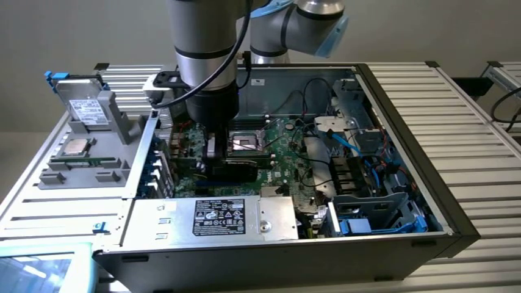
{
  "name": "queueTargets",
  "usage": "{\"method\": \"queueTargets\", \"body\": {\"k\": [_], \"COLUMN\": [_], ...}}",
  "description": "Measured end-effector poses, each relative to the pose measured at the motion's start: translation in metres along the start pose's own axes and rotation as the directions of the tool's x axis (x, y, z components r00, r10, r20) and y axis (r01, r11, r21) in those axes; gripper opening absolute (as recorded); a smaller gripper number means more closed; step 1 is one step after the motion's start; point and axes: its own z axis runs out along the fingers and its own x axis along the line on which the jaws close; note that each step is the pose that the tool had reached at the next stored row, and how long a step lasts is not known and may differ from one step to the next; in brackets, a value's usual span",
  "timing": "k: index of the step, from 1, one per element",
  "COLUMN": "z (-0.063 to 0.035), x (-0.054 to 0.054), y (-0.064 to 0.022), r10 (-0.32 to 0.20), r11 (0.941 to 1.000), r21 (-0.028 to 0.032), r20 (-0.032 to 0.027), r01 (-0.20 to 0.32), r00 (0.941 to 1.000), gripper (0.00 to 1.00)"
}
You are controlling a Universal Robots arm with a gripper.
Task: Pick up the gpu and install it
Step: 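Insert the gpu into the slot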
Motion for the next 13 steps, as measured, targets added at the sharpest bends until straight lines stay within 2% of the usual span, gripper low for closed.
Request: {"method": "queueTargets", "body": {"k": [5, 13], "z": [-0.0002, -0.0004], "x": [0.0, -0.0046], "y": [-0.0008, 0.0006], "r10": [0.011, 0.012], "r11": [0.9999, 0.9999], "r21": [-0.0011, -0.0013], "r20": [0.0057, 0.0057], "r01": [-0.011, -0.012], "r00": [0.9999, 0.9999], "gripper": [0.28, 0.28]}}
